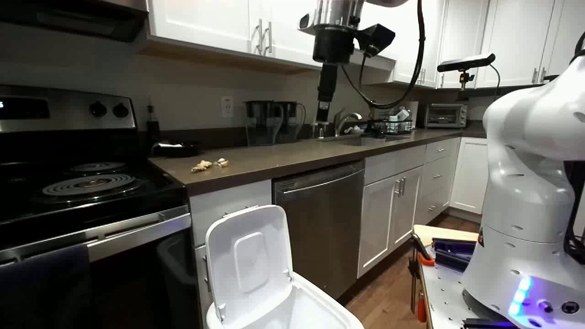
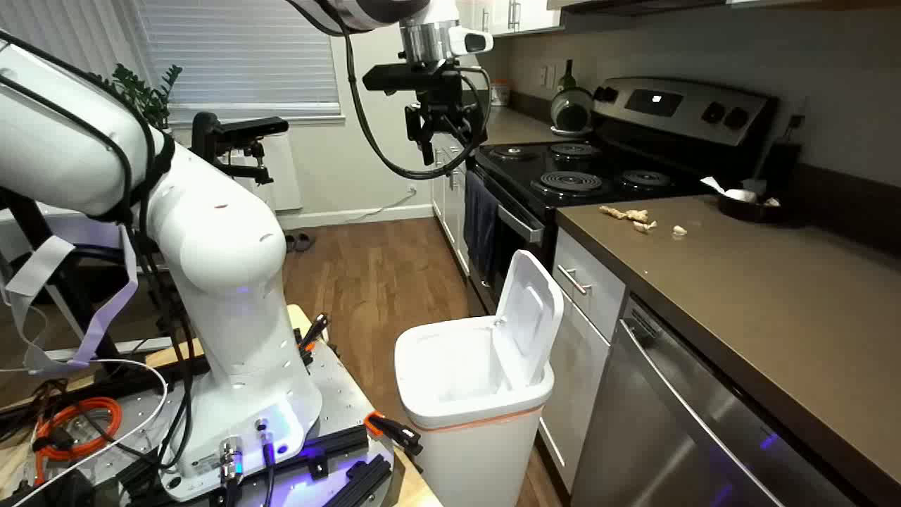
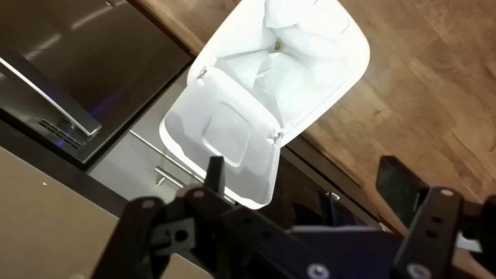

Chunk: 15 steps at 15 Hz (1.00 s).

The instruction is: Close the bin

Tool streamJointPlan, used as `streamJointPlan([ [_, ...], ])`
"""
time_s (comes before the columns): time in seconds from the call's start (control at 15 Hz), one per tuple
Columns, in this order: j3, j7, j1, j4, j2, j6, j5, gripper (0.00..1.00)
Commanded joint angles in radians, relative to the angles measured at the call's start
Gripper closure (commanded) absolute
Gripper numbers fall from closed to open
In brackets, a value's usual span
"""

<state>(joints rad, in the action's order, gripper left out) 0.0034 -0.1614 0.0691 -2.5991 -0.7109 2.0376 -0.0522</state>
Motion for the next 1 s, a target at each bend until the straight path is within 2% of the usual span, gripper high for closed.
streamJointPlan([
  [0.0,-0.002,0.001,0.002,0.002,0.0,-0.003,-0.001,0.0],
  [0.73,-0.002,0.002,0.002,0.002,0.0,-0.003,-0.001,0.0],
  [0.93,0.029,0.03,0.003,0.015,0.098,0.087,-0.017,0.0],
])
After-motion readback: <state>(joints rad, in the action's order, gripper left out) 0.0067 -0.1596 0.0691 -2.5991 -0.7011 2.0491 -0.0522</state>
